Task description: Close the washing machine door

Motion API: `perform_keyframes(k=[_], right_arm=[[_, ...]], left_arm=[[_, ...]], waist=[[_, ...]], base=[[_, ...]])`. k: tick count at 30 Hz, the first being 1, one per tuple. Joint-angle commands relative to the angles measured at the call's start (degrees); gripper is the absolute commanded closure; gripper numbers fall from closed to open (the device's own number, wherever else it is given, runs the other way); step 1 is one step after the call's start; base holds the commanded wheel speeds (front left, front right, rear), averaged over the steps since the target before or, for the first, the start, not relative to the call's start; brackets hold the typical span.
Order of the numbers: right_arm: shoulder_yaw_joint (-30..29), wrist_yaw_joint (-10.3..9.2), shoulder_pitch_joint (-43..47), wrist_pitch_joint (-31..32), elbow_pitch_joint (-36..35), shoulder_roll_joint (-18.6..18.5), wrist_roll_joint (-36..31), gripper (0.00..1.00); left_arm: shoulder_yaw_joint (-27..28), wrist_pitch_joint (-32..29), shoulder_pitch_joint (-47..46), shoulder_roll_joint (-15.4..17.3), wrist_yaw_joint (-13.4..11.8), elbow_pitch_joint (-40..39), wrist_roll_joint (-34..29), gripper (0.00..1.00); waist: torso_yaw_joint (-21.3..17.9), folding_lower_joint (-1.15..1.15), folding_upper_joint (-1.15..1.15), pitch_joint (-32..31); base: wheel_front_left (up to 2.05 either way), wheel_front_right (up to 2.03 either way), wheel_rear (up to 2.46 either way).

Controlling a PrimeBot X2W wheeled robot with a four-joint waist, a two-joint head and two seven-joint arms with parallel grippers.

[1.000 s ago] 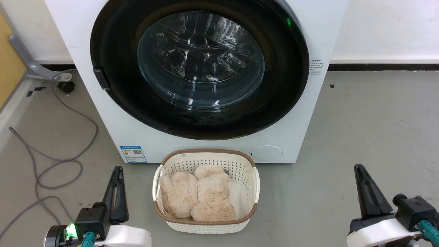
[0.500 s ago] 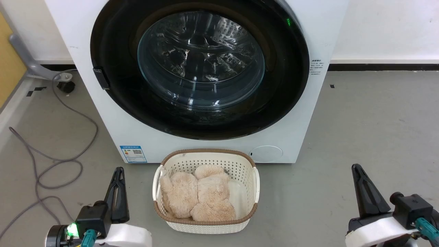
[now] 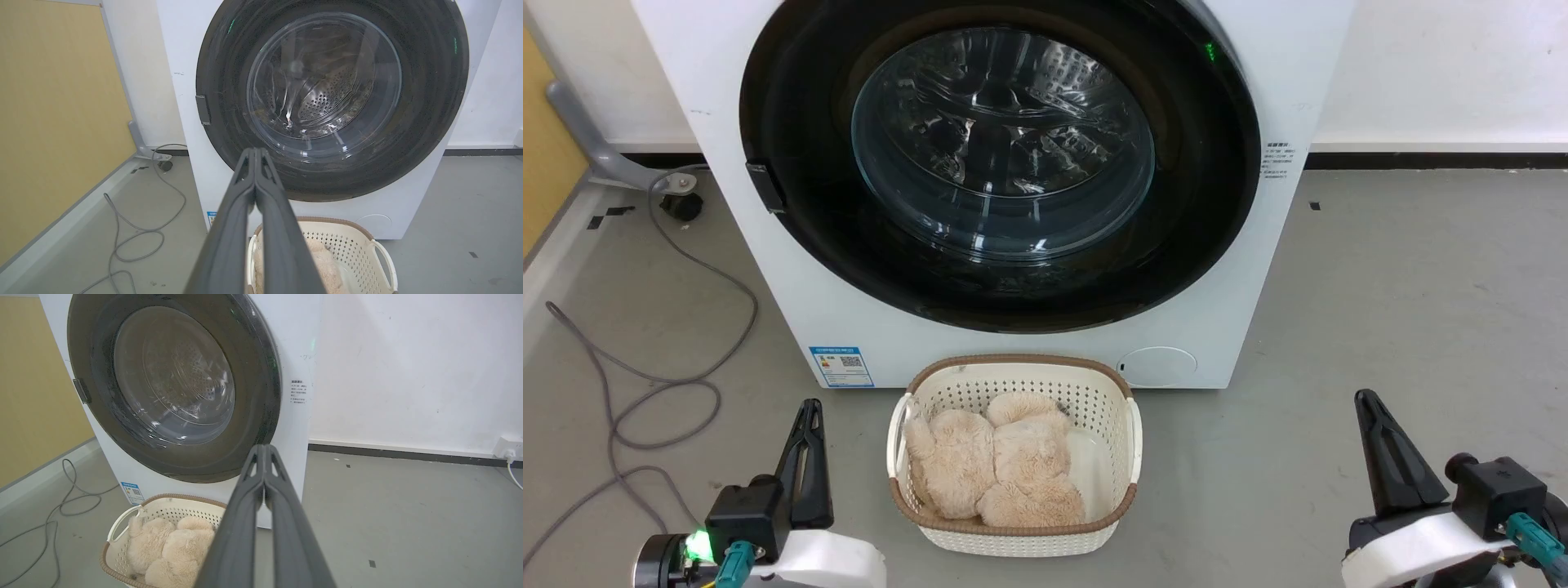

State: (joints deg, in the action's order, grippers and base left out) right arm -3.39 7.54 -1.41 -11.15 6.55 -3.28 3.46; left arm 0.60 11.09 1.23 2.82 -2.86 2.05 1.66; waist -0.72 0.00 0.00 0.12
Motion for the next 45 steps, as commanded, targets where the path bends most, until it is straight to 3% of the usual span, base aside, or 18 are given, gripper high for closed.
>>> perform_keyframes(k=[1, 45], right_arm=[[0.2, -0.01, 0.4, 0.2, -0.5, 0.1, -0.6, 1.0], [1.7, -0.03, 0.9, 5.5, -3.4, 0.2, -2.0, 1.0]], left_arm=[[-0.1, -0.2, -0.3, 0.0, 0.2, -0.2, -0.4, 1.0], [-0.3, -5.5, -0.7, 0.0, 1.5, -1.1, -1.0, 1.0]], waist=[[0.0, 0.0, 0.0, 0.0], [0.4, 0.0, 0.0, -0.1]], base=[[0.0, 0.0, 0.0], [0.0, 0.0, 0.0]])
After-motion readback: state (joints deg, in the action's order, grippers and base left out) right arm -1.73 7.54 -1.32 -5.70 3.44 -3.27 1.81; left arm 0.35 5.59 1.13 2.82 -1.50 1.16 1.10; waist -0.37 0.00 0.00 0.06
